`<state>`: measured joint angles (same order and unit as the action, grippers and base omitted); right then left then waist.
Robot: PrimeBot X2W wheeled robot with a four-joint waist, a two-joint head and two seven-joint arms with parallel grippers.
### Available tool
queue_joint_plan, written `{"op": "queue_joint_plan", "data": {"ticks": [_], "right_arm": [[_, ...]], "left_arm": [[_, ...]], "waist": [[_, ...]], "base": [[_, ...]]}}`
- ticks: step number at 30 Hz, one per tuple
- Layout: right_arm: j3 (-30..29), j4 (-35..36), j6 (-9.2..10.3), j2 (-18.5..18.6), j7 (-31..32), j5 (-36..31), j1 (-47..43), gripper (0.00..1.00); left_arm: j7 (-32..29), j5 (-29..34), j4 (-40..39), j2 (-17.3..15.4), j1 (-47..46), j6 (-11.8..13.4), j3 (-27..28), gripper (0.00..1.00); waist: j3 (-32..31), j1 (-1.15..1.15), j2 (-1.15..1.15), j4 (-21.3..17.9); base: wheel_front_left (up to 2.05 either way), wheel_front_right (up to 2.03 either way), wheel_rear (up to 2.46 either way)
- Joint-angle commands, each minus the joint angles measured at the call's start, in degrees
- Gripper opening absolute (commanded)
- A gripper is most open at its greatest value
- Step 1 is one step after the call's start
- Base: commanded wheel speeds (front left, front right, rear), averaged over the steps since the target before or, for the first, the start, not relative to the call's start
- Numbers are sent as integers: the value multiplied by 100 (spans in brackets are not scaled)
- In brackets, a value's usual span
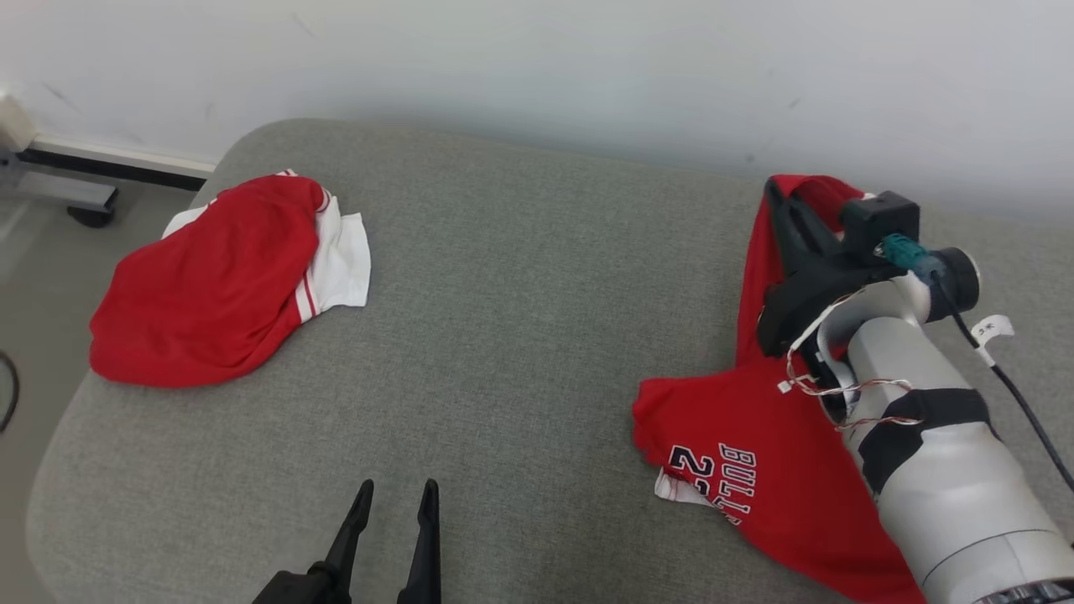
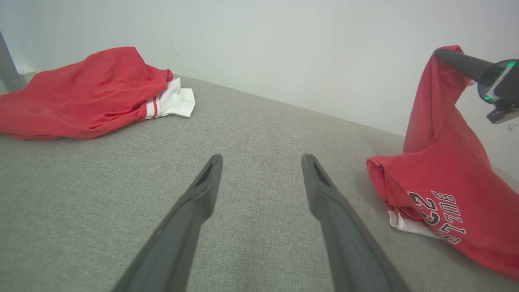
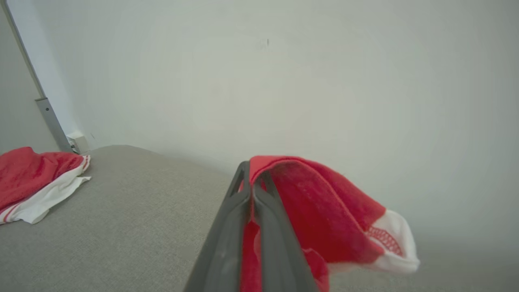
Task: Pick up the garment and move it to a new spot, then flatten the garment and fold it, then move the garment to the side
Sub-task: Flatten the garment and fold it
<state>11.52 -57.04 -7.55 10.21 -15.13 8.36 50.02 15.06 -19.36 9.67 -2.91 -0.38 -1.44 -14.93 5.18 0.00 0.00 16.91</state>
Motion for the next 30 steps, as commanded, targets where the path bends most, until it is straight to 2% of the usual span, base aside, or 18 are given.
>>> {"op": "queue_joint_plan", "data": {"ticks": [1, 3, 4, 5, 6, 11, 16, 24, 30], "right_arm": [[-77, -100, 13, 41, 1, -93, 56, 0], [-271, -241, 13, 24, 1, -209, 169, 0], [-324, -278, 13, 13, -1, -277, 175, 4], [-337, -313, 13, -2, 0, -376, 175, 90], [-324, -354, 13, -28, 0, -443, 148, 100], [-288, -328, 13, -112, 0, -506, -47, 100], [-297, 115, 13, -126, -1, -240, -419, 100], [-325, 1045, 13, 367, -2, 259, -1447, 100], [-165, 801, 13, 730, 8, 613, -2017, 100]], "left_arm": [[17, -25, 12, 4, -94, 31, -27, 100], [17, -44, 25, 4, -100, 34, -65, 100], [17, -58, 31, 4, -99, 36, -70, 100], [17, -66, 41, 4, -94, 40, -76, 100], [17, -69, 47, 4, -83, 42, -68, 100], [17, -39, 69, 4, -15, 38, -2, 100], [17, 7, 86, 3, 92, 28, 105, 100], [17, 86, 38, 3, 285, 5, 311, 100], [17, 104, 17, 3, 253, -1, 383, 100]], "waist": [[104, 0, 0, 160], [106, 0, 0, 190], [101, 0, 0, 194], [92, 0, 0, 194], [81, 0, 0, 182], [-18, 0, 0, -19], [-190, 0, 0, -292], [-328, 0, 0, -764], [-297, 0, 0, -1008]], "base": [[0, 0, 0], [0, 0, 0], [0, 0, 0], [0, 0, 0], [0, 0, 0], [0, 0, 0], [0, 0, 0], [0, 0, 0], [0, 0, 0]]}}
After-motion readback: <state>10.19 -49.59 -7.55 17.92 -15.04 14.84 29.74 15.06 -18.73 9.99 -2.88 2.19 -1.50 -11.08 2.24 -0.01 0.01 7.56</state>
